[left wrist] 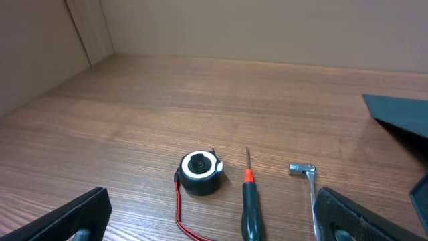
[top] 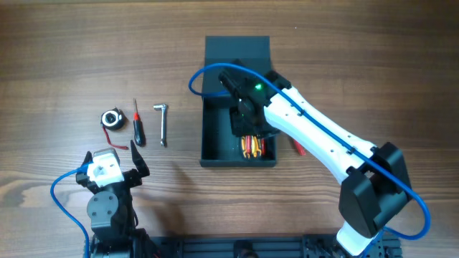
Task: Pack container
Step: 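Carry the needle-nose pliers left and lower them into the green box, then open the right gripper and move it right above the red shears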
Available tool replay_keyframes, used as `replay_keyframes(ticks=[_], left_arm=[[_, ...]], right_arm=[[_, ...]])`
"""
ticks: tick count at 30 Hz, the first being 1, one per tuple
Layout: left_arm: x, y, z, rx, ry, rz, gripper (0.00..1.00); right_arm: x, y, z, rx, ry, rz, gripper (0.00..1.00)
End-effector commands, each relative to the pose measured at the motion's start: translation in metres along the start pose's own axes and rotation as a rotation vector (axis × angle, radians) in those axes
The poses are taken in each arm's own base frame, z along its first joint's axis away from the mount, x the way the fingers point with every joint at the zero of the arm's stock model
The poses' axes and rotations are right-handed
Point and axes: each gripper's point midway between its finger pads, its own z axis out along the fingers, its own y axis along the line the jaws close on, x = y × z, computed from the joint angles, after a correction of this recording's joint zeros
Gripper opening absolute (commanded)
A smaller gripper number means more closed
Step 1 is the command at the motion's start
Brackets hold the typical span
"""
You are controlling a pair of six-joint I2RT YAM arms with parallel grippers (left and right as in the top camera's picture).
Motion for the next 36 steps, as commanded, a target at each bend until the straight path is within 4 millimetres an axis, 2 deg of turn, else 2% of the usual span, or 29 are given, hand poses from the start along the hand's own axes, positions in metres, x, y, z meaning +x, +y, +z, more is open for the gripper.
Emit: replay_keyframes(ticks=[1,6,11,15,18,22,24,27,29,33,36], left_arm=[[0.0,0.0,0.0,0.0,-0.003,0.023,1.0],[0.0,0.0,0.0,0.0,-0.003,0.023,1.0],[0.0,0.0,0.0,0.0,-0.003,0.023,1.0],[0.0,0.0,0.0,0.0,-0.003,0.023,1.0],[0.0,0.0,0.0,0.0,-0.003,0.023,1.0],[0.0,0.0,0.0,0.0,-0.003,0.023,1.0],[0.001,0.0,0.0,0.0,-0.003,0.023,1.0],[0.0,0.0,0.0,0.0,-0.003,0.023,1.0],[0.0,0.0,0.0,0.0,-0.003,0.023,1.0],[0.0,0.0,0.0,0.0,-0.003,0.023,1.0],[0.0,0.0,0.0,0.0,-0.003,0.023,1.0]], right_arm=[[0.006,-0.005,0.007,0.009,0.004,0.014,0.05],[0.009,-0.007,0.016,0.013,0.01,0.014,0.05],[-0.006,-0.003,0.016,-0.013,-0.043,0.012,0.06],[-0.018,-0.022,0.016,-0.01,-0.05,0.064,0.06],[-0.018,-0.025,0.017,-0.006,-0.047,0.056,0.06],[-0.014,-0.026,0.036,0.015,0.002,0.054,0.06],[-0.011,-0.026,0.048,0.024,0.033,0.053,0.16],[-0.013,-0.025,0.048,0.02,0.026,0.028,0.36],[-0.013,-0.025,0.048,0.02,0.026,0.028,0.45],[-0.013,-0.026,0.048,0.021,0.029,0.026,0.58],[-0.017,-0.022,0.041,0.009,0.021,-0.006,0.56]])
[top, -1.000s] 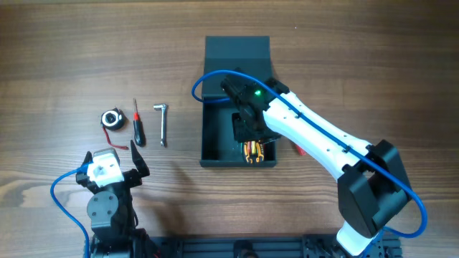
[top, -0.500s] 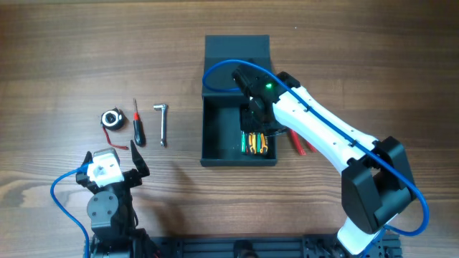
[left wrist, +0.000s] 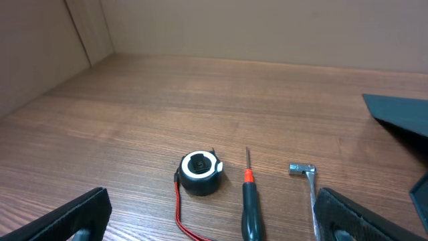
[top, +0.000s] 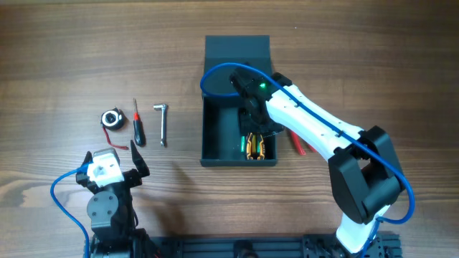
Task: Pack container
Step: 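Open the right gripper and move it right above the red shears, then lower the right gripper and grasp the red-handled shears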
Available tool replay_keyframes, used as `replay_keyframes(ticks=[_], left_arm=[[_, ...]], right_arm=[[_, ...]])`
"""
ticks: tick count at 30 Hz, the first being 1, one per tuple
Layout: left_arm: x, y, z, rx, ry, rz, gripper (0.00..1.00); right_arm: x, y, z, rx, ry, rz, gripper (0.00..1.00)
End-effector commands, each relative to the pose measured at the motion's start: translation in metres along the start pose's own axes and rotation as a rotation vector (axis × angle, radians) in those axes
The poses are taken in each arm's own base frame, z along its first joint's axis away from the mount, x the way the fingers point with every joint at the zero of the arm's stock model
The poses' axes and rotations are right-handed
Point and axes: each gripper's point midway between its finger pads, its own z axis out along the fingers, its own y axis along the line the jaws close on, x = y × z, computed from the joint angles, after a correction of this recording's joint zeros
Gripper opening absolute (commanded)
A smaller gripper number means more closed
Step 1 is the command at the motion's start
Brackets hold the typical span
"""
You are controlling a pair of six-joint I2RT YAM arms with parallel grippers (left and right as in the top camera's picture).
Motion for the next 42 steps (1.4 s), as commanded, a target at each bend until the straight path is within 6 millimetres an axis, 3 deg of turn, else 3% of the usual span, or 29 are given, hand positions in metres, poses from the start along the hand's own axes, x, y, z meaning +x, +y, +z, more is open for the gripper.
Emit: replay_keyframes(ticks=[1,6,8,9,15,17,21,23,26,30,34,38,42], left_arm=[[0.0,0.0,0.0,0.0,-0.003,0.023,1.0],[0.0,0.0,0.0,0.0,-0.003,0.023,1.0],[0.001,0.0,0.0,0.0,-0.003,0.023,1.0],[0.0,0.0,0.0,0.0,-0.003,0.023,1.0],[0.0,0.0,0.0,0.0,-0.003,0.023,1.0],[0.0,0.0,0.0,0.0,-0.003,0.023,1.0],[0.0,0.0,0.0,0.0,-0.003,0.023,1.0],[0.0,0.0,0.0,0.0,-0.003,0.023,1.0],[0.0,0.0,0.0,0.0,-0.003,0.023,1.0],[0.0,0.0,0.0,0.0,-0.003,0.023,1.0],[0.0,0.0,0.0,0.0,-0.003,0.023,1.0],[0.0,0.0,0.0,0.0,-0.003,0.023,1.0],[0.0,0.0,0.0,0.0,-0.003,0.023,1.0]], right_arm=[[-0.01,0.006,-0.012,-0.018,-0.016,-0.039,0.56],[-0.055,0.025,-0.101,-0.064,-0.169,-0.104,0.56],[-0.068,0.001,-0.14,0.033,-0.236,-0.089,0.62],[-0.071,-0.031,-0.151,0.115,-0.237,-0.048,0.68],[-0.072,-0.119,-0.149,0.198,-0.135,-0.05,0.71],[-0.074,-0.126,-0.147,0.144,-0.117,-0.126,0.69],[-0.071,-0.134,-0.145,0.065,-0.092,-0.095,0.7],[-0.066,-0.136,-0.131,0.069,-0.059,-0.116,0.72],[-0.048,-0.138,-0.091,0.071,0.027,-0.117,0.73],[-0.01,-0.141,-0.033,0.06,0.161,-0.116,0.75],[0.024,-0.135,0.005,0.001,0.241,-0.108,0.76],[0.044,-0.137,0.025,-0.002,0.28,-0.106,0.76],[0.048,-0.136,0.04,-0.014,0.263,-0.108,0.77]])
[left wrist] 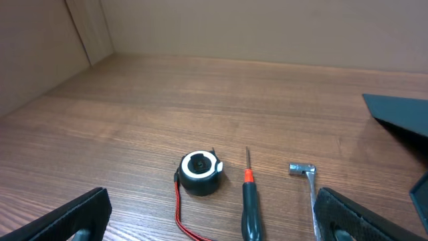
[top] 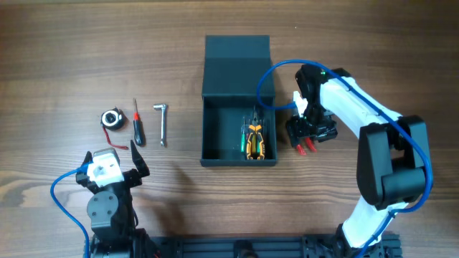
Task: Pack container
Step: 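Lower the right gripper and grasp the red-handled shears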
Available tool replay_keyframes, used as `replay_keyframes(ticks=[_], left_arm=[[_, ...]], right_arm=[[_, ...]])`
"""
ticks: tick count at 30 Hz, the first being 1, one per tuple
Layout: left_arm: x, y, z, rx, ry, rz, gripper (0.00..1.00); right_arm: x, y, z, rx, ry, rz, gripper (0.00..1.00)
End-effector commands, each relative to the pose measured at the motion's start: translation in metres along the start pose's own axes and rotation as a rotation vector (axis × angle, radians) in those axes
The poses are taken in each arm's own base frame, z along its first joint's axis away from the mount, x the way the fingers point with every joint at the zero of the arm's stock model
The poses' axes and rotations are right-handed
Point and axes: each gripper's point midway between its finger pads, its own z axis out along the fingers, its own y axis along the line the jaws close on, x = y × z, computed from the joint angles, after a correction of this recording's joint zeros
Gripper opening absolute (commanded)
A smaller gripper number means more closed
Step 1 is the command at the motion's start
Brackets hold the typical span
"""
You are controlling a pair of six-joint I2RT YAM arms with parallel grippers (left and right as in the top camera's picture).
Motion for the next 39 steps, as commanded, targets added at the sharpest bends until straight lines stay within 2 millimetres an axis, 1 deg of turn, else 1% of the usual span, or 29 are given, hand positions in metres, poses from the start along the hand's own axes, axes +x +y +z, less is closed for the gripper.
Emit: replay_keyframes(ticks=[1,12,16,19,22,23,26,27,30,35,39], left_arm=[[0.0,0.0,0.0,0.0,-0.004,0.023,1.0],[0.0,0.0,0.0,0.0,-0.004,0.023,1.0],[0.0,0.0,0.0,0.0,-0.004,0.023,1.0],[0.0,0.0,0.0,0.0,-0.004,0.023,1.0],[0.0,0.0,0.0,0.0,-0.004,0.023,1.0],[0.0,0.0,0.0,0.0,-0.004,0.023,1.0],[0.0,0.0,0.0,0.0,-0.004,0.023,1.0],[0.0,0.0,0.0,0.0,-0.004,0.023,1.0],[0.0,0.0,0.0,0.0,-0.004,0.023,1.0],[0.0,0.0,0.0,0.0,-0.004,0.023,1.0],[0.0,0.0,0.0,0.0,-0.003,0.023,1.0]], right_arm=[[0.001,0.005,0.009,-0.025,-0.007,-0.014,0.77],[-0.028,0.007,0.007,-0.033,-0.126,-0.035,0.8],[-0.031,0.01,0.007,-0.05,-0.136,-0.044,0.78],[-0.027,0.01,0.007,-0.056,-0.122,-0.041,0.7],[-0.021,0.011,0.008,-0.058,-0.099,-0.039,0.65],[-0.02,0.011,0.008,-0.058,-0.091,-0.039,0.59],[-0.016,0.012,0.008,-0.069,-0.077,-0.039,0.34],[-0.015,0.015,0.008,-0.083,-0.074,-0.039,0.29],[-0.015,0.019,0.008,-0.107,-0.072,-0.039,0.23],[-0.015,0.02,0.007,-0.111,-0.073,-0.027,0.23],[-0.017,0.019,0.003,-0.111,-0.085,-0.016,0.22]])
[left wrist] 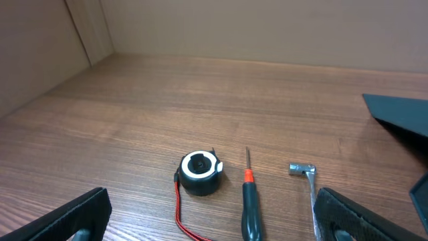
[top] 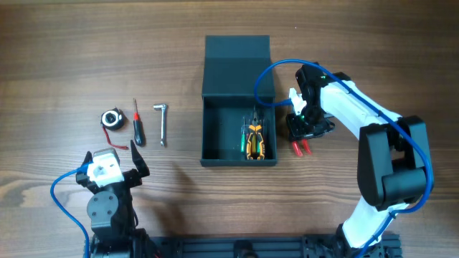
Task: Pack container
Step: 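Lower the right gripper and grasp the red-handled shears, then carry the red shears left and lower them into the green box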
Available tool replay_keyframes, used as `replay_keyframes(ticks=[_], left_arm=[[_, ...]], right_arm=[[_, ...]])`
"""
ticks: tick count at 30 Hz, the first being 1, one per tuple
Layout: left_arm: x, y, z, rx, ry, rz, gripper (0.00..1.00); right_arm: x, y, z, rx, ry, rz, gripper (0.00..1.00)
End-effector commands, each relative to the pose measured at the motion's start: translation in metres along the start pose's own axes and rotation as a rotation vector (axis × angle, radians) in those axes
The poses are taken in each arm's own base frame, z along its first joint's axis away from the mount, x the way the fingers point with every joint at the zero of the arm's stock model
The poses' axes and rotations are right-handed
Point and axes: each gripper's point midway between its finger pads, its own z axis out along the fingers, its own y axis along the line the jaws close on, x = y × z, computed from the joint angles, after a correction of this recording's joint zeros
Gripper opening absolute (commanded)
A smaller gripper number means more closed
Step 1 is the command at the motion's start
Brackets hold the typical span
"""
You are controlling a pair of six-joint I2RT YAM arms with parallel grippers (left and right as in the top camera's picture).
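The black container (top: 212, 136) stands open at mid-table, its lid folded back. Inside lie yellow-orange pliers (top: 254, 142) and a small green-handled tool (top: 243, 136). Just right of the box, my right gripper (top: 303, 133) is down on a red-handled tool (top: 300, 148), apparently shut on its head, with the handles sticking out toward the front. My left gripper (top: 115, 169) rests open near the front left edge, holding nothing. In the left wrist view its fingers (left wrist: 75, 213) frame the loose tools.
Left of the box lie a round black tape measure (top: 111, 119) (left wrist: 199, 171) with a red strap, a black-handled screwdriver (top: 136, 123) (left wrist: 249, 201) and an L-shaped socket wrench (top: 162, 123) (left wrist: 306, 179). The container's corner (left wrist: 401, 114) shows at the right edge.
My right gripper has shifted slightly left, toward the box wall, and the red handles under it have shifted with it. The left arm and the loose tools have not moved.
My right gripper was inside the box with the yellow-orange pliers, then lifted a little with the pliers lying on the box floor. Then it stood outside the box over the red-handled tool, and now it sits lower and closer on that tool.
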Motion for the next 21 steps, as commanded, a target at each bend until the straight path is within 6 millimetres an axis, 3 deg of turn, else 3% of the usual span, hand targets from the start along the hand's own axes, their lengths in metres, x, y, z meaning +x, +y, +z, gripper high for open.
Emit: replay_keyframes(ticks=[1,6,15,21], left_arm=[[0.0,0.0,0.0,0.0,-0.003,0.023,1.0],[0.0,0.0,0.0,0.0,-0.003,0.023,1.0],[0.0,0.0,0.0,0.0,-0.003,0.023,1.0],[0.0,0.0,0.0,0.0,-0.003,0.023,1.0]], right_arm=[[0.0,0.006,-0.001,-0.025,0.0,0.017,0.22],[-0.004,0.007,-0.013,-0.024,-0.044,0.012,0.16],[-0.011,0.012,-0.056,-0.023,-0.186,-0.004,0.16],[-0.018,0.019,-0.123,-0.02,-0.361,-0.022,0.17]])
